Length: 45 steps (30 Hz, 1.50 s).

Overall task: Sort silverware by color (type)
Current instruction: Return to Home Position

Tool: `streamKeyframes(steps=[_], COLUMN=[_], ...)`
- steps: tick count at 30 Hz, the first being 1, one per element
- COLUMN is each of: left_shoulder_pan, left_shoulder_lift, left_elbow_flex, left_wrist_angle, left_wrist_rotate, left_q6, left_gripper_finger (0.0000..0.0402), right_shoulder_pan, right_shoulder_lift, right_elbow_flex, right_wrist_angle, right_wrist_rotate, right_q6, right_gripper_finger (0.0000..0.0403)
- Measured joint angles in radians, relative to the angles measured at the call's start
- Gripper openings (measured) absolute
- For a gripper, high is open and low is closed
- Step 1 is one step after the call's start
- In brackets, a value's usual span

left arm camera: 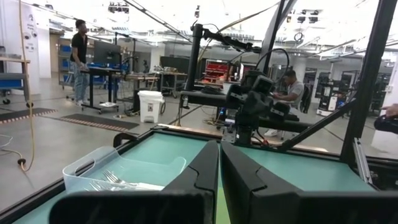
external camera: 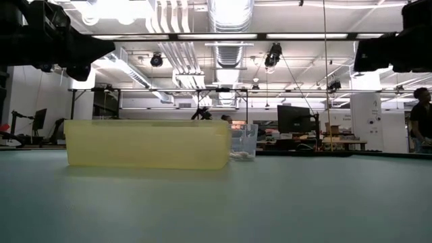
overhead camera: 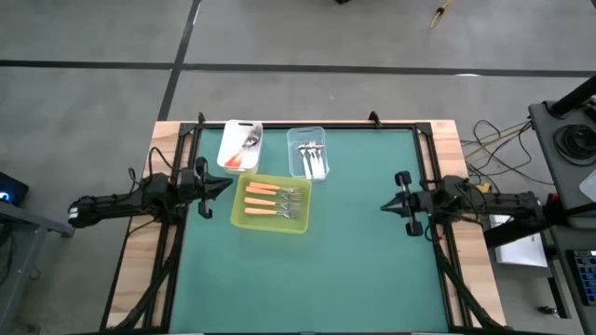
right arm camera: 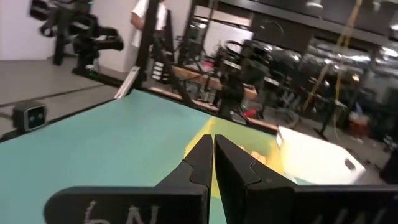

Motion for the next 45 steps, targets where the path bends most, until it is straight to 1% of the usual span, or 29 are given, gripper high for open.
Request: streamKeyframes(steps=[4,12,22,45], left_shoulder_pan=[0.0,0.0,0.0,0.0], left_shoulder_lift=[0.001,0.001,0.001,0.001], left_elbow_flex=[0.0,0.0,0.0,0.0], left_wrist_angle=[0.0,0.0,0.0,0.0], left_wrist_rotate=[0.0,0.0,0.0,0.0], left_q6=[0.0,0.0,0.0,0.0], left_gripper_finger=[0.0,0.0,0.0,0.0], right_shoulder_pan=[0.028,0.028,0.028,0.028], right_shoulder_lift=[0.0,0.0,0.034,0.034], right_elbow_flex=[0.0,0.0,-0.001,-0.001], right_wrist_angle=[-0.001,0.0,0.002,0.005], right_wrist_rotate=[-0.001,-0.001,-0.001,-0.001], right_q6=[-0.033,-0.023,-0.021,-0.021], right_gripper_finger=[0.0009,0.0009,0.0009,0.0009])
